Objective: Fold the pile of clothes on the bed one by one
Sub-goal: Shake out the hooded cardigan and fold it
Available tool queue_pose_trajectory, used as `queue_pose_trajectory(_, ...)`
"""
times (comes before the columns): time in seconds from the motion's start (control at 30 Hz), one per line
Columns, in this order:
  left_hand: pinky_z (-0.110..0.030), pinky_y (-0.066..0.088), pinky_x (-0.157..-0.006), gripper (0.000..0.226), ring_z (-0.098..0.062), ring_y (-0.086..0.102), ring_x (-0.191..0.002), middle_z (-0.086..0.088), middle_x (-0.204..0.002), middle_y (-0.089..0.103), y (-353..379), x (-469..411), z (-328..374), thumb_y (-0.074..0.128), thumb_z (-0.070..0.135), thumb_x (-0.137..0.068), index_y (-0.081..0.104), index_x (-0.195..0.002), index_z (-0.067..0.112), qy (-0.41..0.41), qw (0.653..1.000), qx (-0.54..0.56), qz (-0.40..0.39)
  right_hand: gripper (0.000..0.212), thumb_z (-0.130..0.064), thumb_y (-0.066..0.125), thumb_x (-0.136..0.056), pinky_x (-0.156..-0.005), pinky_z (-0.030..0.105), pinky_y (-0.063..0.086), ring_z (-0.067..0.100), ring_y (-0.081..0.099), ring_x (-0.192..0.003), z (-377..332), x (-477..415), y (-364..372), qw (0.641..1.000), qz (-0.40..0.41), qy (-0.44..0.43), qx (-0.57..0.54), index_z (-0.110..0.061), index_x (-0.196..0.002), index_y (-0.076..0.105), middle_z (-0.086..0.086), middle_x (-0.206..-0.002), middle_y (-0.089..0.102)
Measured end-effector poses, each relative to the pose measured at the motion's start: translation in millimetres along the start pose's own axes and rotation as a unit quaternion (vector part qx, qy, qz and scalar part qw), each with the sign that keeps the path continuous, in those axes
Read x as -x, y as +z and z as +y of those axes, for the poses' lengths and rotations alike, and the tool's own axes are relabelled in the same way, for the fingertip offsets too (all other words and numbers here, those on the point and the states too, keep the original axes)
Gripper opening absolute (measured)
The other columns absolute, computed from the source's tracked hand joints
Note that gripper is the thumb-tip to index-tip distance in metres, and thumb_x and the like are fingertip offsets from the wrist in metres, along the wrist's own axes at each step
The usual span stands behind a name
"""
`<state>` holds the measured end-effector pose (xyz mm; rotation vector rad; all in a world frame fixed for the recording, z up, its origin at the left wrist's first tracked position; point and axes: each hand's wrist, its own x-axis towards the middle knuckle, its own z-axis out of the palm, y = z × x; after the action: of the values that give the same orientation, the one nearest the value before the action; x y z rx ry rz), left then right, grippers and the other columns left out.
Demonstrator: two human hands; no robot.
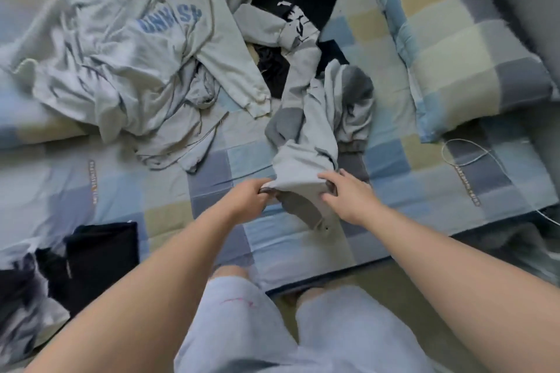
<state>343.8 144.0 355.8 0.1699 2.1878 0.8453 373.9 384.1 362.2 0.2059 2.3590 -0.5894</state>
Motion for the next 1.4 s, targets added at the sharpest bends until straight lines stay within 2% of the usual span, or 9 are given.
queue_pose_trajectory(0.13, -0.032, 0.041, -0.066, 0.014, -0.018, 0.054, -0.071, -0.004, -0.081, 0.065, -47.5, 82.1, 44.1, 0.052, 0.013, -0.098, 0.066, -0.094, 0.016, 0.026, 0.997, 0.053, 0.058, 0.021, -0.033, 0.066, -0.092, -0.093, 0.045, 0.045, 0.033, 0.055, -0.113, -37.1, 70.0, -32.0, 0.992, 0.112, -0.059, -0.027, -0.023, -0.11, 0.061, 0.006, -0.112, 0.064)
queue_pose_trajectory(0.27, -0.026, 0.038, -0.058, 0.014, -0.008, 0.045, -0.054, 0.001, -0.065, 0.051, -101.9, 137.0, 80.3, 0.054, 0.012, -0.093, 0.06, -0.085, 0.002, 0.084, 0.98, 0.097, 0.149, 0.017, -0.029, 0.073, -0.088, -0.108, 0.046, 0.036, 0.034, 0.043, -0.124, -77.7, 108.5, -61.8, 0.962, 0.223, -0.135, -0.085, -0.019, -0.099, 0.067, 0.006, -0.127, 0.049)
queue_pose_trajectory(0.4, -0.03, 0.039, -0.065, 0.024, -0.015, 0.049, -0.067, 0.0, -0.069, 0.055, -146.8, 191.0, 121.0, 0.054, 0.026, -0.082, 0.063, -0.078, 0.004, 0.171, 0.947, 0.154, 0.225, 0.025, -0.033, 0.071, -0.091, -0.098, 0.043, 0.049, 0.019, 0.058, -0.109, -127.3, 155.7, -86.0, 0.912, 0.247, -0.195, -0.265, -0.015, -0.104, 0.061, 0.003, -0.119, 0.061)
queue_pose_trajectory(0.6, -0.019, 0.035, -0.049, 0.032, -0.009, 0.04, -0.05, 0.002, -0.057, 0.045, -179.8, 253.4, 189.4, 0.055, 0.007, -0.095, 0.051, -0.064, 0.015, 0.245, 0.894, 0.24, 0.289, 0.111, -0.069, 0.082, -0.059, -0.107, 0.043, 0.045, 0.012, 0.046, -0.135, -186.3, 209.0, -88.0, 0.868, 0.167, -0.22, -0.413, -0.042, -0.15, 0.024, -0.008, -0.152, 0.041)
queue_pose_trajectory(0.7, -0.019, 0.039, -0.049, 0.035, -0.008, 0.042, -0.047, 0.003, -0.055, 0.045, -189.7, 275.8, 222.0, 0.055, 0.006, -0.098, 0.053, -0.064, 0.014, 0.253, 0.885, 0.243, 0.305, 0.073, -0.054, 0.082, -0.068, -0.092, 0.043, 0.057, 0.014, 0.068, -0.104, -213.9, 223.6, -101.3, 0.847, 0.156, -0.255, -0.439, -0.027, -0.129, 0.053, -0.005, -0.112, 0.07)
queue_pose_trajectory(0.83, -0.021, 0.045, -0.051, 0.031, -0.011, 0.047, -0.052, 0.0, -0.061, 0.048, -210.1, 300.4, 252.1, 0.058, 0.01, -0.097, 0.054, -0.067, 0.012, 0.248, 0.885, 0.199, 0.34, 0.007, -0.019, 0.064, -0.092, -0.072, 0.034, 0.052, 0.018, 0.063, -0.084, -221.0, 240.3, -142.3, 0.848, 0.235, -0.265, -0.393, -0.018, -0.098, 0.063, 0.005, -0.09, 0.068)
queue_pose_trajectory(1.13, -0.014, 0.043, -0.048, 0.013, -0.009, 0.053, -0.062, -0.001, -0.074, 0.06, -270.1, 339.5, 276.8, 0.074, 0.023, -0.09, 0.07, -0.093, 0.012, 0.149, 0.862, -0.017, 0.485, 0.006, -0.008, 0.063, -0.097, -0.071, 0.036, 0.047, 0.017, 0.057, -0.074, -191.4, 250.1, -253.8, 0.823, 0.237, -0.419, -0.303, -0.006, -0.091, 0.066, 0.011, -0.08, 0.064)
queue_pose_trajectory(1.3, -0.028, 0.046, -0.064, 0.021, -0.017, 0.059, -0.077, 0.002, -0.084, 0.062, -264.2, 327.1, 274.3, 0.077, 0.03, -0.085, 0.067, -0.101, 0.02, 0.113, 0.844, -0.054, 0.522, 0.013, -0.017, 0.063, -0.099, -0.076, 0.041, 0.05, 0.02, 0.06, -0.078, -179.1, 259.6, -318.0, 0.799, 0.278, -0.429, -0.317, -0.008, -0.096, 0.072, 0.015, -0.085, 0.068)
queue_pose_trajectory(1.4, -0.039, 0.047, -0.098, 0.059, -0.025, 0.053, -0.118, -0.003, -0.13, 0.058, -247.0, 310.5, 285.9, 0.076, 0.044, -0.077, 0.055, -0.131, 0.034, 0.083, 0.854, -0.147, 0.492, 0.017, -0.023, 0.066, -0.097, -0.077, 0.041, 0.051, 0.018, 0.06, -0.078, -182.8, 271.7, -338.9, 0.801, 0.266, -0.443, -0.303, -0.009, -0.094, 0.075, 0.012, -0.086, 0.07)
